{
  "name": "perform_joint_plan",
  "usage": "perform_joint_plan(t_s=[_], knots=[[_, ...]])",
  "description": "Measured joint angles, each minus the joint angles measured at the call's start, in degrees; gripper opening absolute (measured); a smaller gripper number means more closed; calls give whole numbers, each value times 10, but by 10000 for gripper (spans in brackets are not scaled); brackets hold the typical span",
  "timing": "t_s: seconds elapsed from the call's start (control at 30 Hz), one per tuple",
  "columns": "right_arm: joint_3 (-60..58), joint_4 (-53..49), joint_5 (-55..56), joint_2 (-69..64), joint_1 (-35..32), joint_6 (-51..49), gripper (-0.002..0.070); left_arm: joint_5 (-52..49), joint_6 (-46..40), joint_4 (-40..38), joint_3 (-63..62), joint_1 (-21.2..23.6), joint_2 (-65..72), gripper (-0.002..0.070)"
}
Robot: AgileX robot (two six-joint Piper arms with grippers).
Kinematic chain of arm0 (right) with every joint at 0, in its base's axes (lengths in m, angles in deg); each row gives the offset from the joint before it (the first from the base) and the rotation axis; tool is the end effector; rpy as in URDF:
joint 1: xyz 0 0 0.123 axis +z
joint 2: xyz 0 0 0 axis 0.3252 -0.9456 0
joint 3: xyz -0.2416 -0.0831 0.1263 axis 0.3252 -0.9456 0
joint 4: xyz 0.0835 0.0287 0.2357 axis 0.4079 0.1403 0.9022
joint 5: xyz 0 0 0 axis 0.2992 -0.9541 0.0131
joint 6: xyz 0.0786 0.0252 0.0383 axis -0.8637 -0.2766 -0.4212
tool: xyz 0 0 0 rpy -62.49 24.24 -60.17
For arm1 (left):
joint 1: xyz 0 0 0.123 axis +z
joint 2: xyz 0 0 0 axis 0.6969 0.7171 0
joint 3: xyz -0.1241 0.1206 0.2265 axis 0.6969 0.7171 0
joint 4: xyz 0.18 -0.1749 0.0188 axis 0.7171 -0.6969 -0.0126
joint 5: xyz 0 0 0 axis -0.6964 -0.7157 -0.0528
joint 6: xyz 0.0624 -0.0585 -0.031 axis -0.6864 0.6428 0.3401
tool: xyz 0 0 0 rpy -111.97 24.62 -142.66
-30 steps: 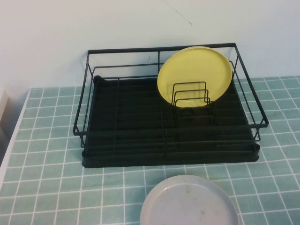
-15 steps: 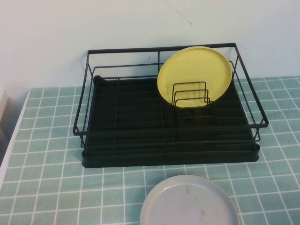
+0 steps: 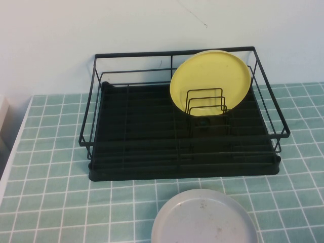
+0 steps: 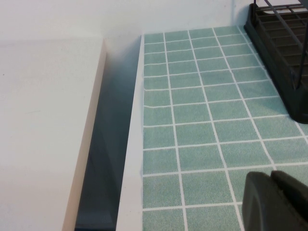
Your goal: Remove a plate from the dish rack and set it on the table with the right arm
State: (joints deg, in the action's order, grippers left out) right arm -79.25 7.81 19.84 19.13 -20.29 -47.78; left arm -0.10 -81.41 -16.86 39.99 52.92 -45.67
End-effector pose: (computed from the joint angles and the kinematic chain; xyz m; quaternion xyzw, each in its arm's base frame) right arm 0.0534 0.0020 0.1755 -0.0624 0.7923 -0.0391 0.6057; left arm 0.0535 0.0009 0.1793 -0.0260 0.7863 0.0235 0.6168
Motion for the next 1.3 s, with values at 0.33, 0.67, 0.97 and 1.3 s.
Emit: perform_joint_plan(t_s=[0.33, 0.67, 0.97, 1.3], knots=[[-3, 399, 9, 0, 0, -49, -1, 0, 0, 0, 0, 0, 0, -3], [-3, 482, 68, 0, 0, 34, -1, 0, 0, 0, 0, 0, 0, -3], [68, 429, -50, -102, 0, 163, -1, 0, 0, 0, 0, 0, 0, -3], [448, 280, -270, -509, 0, 434, -1, 0, 0, 0, 0, 0, 0, -3]])
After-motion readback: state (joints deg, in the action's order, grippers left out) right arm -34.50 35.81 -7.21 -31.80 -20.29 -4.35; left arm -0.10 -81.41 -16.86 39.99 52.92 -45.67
